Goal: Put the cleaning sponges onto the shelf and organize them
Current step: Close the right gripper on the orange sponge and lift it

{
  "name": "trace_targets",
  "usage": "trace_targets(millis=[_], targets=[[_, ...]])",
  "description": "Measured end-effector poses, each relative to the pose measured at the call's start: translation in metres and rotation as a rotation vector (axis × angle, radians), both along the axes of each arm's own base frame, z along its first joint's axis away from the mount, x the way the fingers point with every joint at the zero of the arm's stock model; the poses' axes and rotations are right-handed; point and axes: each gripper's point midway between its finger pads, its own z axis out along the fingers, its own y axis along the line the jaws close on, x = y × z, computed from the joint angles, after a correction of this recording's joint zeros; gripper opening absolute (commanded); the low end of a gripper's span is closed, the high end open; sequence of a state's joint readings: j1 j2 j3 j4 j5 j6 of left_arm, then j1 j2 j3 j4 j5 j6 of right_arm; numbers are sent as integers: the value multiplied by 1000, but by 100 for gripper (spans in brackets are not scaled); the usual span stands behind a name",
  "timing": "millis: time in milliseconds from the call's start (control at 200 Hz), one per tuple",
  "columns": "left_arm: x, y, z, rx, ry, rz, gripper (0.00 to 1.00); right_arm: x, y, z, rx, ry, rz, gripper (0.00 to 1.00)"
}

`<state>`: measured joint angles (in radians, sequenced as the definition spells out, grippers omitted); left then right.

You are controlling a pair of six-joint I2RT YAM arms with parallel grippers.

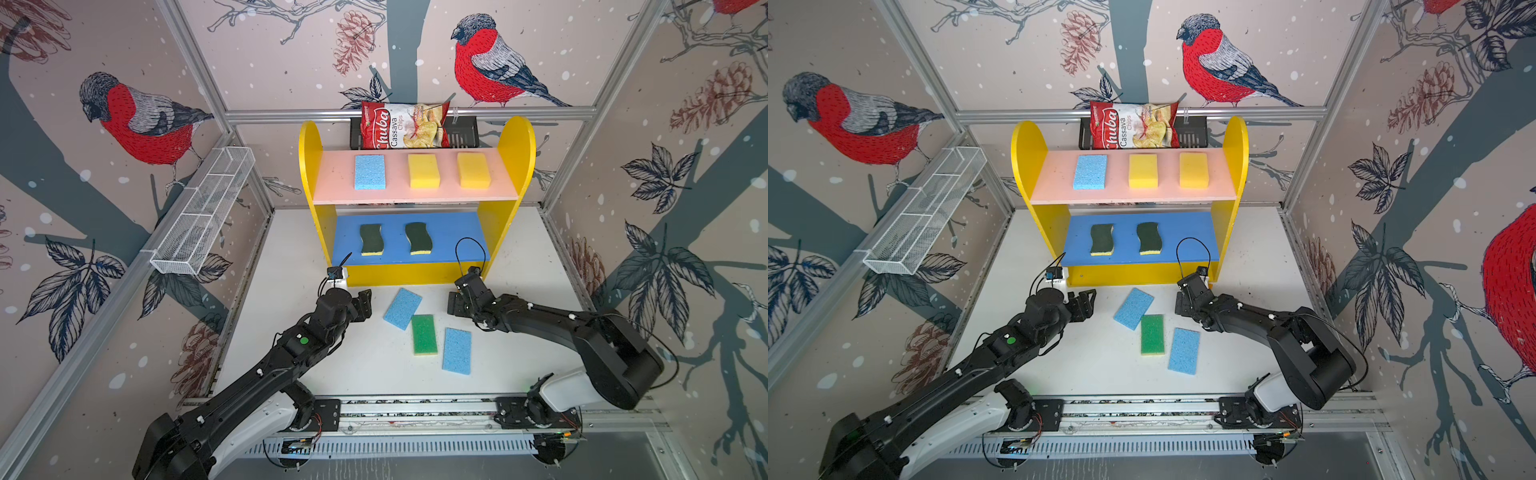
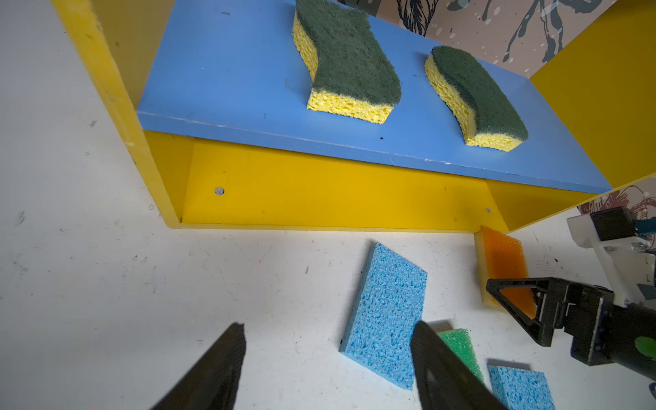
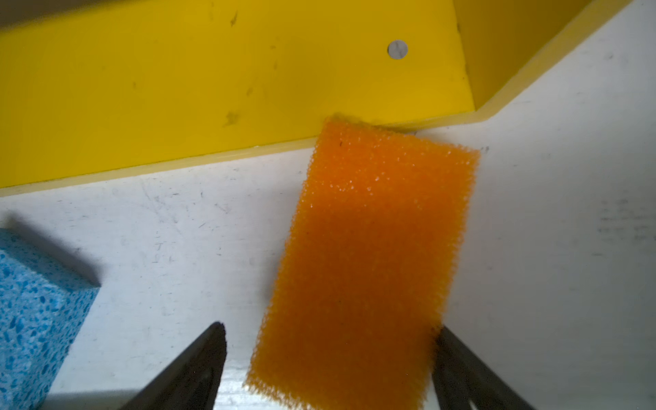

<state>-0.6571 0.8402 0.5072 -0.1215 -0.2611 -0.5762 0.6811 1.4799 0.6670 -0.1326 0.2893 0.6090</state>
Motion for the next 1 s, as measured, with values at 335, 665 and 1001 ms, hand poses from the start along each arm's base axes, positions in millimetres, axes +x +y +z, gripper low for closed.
trace_targets(millis=[335, 665, 1001], targets=[[0, 0, -2, 5, 4, 0, 74, -2, -1, 1, -16, -14, -75, 94], [0, 0, -3, 14, 6, -4, 75, -7, -3, -7, -26, 9, -114, 95], [1, -1, -6, 30, 13, -10, 75, -11, -7, -10, -31, 17, -128, 95]])
